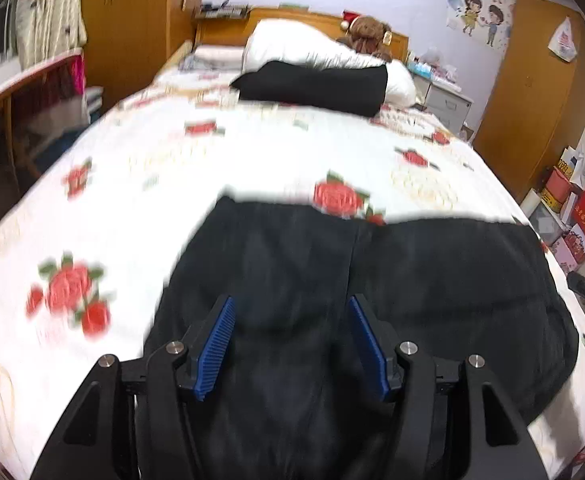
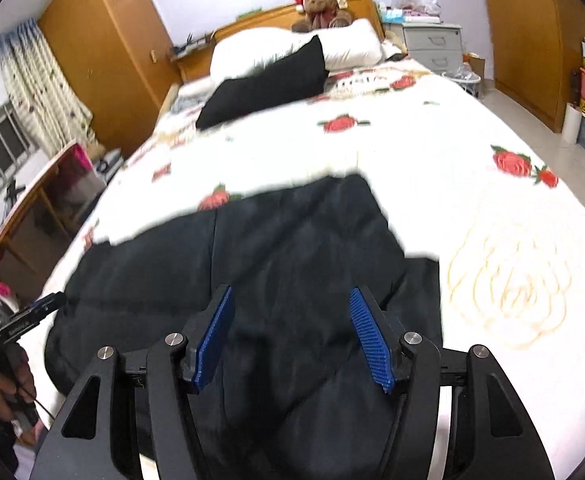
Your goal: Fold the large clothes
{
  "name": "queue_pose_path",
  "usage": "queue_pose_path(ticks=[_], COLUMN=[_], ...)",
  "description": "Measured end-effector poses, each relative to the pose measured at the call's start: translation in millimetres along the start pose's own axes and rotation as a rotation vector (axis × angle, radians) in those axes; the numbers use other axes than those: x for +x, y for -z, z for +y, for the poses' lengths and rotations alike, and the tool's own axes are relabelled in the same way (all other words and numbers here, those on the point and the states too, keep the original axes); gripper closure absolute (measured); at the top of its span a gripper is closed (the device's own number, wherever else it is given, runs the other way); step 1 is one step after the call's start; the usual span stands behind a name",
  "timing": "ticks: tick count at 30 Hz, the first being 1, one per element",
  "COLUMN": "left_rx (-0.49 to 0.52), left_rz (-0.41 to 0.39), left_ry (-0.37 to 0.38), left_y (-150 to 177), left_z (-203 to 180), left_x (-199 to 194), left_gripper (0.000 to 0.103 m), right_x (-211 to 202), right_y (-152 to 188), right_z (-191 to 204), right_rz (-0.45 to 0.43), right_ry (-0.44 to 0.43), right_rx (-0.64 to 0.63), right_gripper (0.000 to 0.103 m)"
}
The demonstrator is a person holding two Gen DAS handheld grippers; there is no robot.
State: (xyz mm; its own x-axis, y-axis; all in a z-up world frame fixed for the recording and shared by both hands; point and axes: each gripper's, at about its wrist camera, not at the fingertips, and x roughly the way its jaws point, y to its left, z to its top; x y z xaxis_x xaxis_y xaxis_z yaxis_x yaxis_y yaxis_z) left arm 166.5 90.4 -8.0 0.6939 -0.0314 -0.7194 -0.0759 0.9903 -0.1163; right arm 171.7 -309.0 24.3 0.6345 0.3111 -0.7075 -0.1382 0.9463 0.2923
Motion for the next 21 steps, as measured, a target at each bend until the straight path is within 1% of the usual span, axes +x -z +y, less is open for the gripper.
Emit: queue_pose_path(ticks=[2, 4, 5, 6, 7, 10, 11, 13, 15, 19, 21], left_rx=[0.009, 0.010, 0.013, 0.019, 0.022, 0.012, 0.003, -0.016, -0.003, 0.015, 0.027], left_rz=[-0.012, -0.009, -0.002, 0.006, 0.028, 0.101, 0.101, 0.078, 0.075, 0.103, 0.119], left_ry=[-0.010, -0.028, -0.037, -0.052, -0.074, -0.089, -0.081, -0.070, -0.081, -0.099, -0.109], left_y=[-18, -35, -40, -42, -42, -23, -17, -9, -7, -10, -14], left_z=[-3, -2, -1, -1, 2, 13, 16, 19, 14, 10, 9], left_x=[12, 31, 43, 53, 67, 99, 103, 105, 106, 110, 101], left_gripper=[0.042, 0.042, 0.042, 0.042, 0.042, 0.041, 0.041, 0.041, 0.041, 0.041, 0.041], right_x=[8, 26, 37, 50, 66, 106, 113, 118, 121, 127, 116], right_y=[-18, -35, -40, -43, -45, -30, -25, -20, -17, -22, -28], right_z=[0, 2, 4, 4, 5, -6, -9, -18, -20, -17, -15], right_rz=[-0.004, 0.013, 0.032, 0.062, 0.101, 0.223, 0.242, 0.246, 0.247, 0.273, 0.268], right_ry=[0.012, 0.028, 0.039, 0.053, 0.073, 0.132, 0.132, 0.130, 0.140, 0.171, 0.185], right_rx=[-0.006, -0.017, -0.021, -0.028, -0.036, -0.047, -0.039, -0.011, -0.014, -0.029, -0.025], right_gripper=[0.043, 0.046, 0.050, 0.055, 0.056, 0.059, 0.059, 0.061, 0.061, 0.061, 0.061])
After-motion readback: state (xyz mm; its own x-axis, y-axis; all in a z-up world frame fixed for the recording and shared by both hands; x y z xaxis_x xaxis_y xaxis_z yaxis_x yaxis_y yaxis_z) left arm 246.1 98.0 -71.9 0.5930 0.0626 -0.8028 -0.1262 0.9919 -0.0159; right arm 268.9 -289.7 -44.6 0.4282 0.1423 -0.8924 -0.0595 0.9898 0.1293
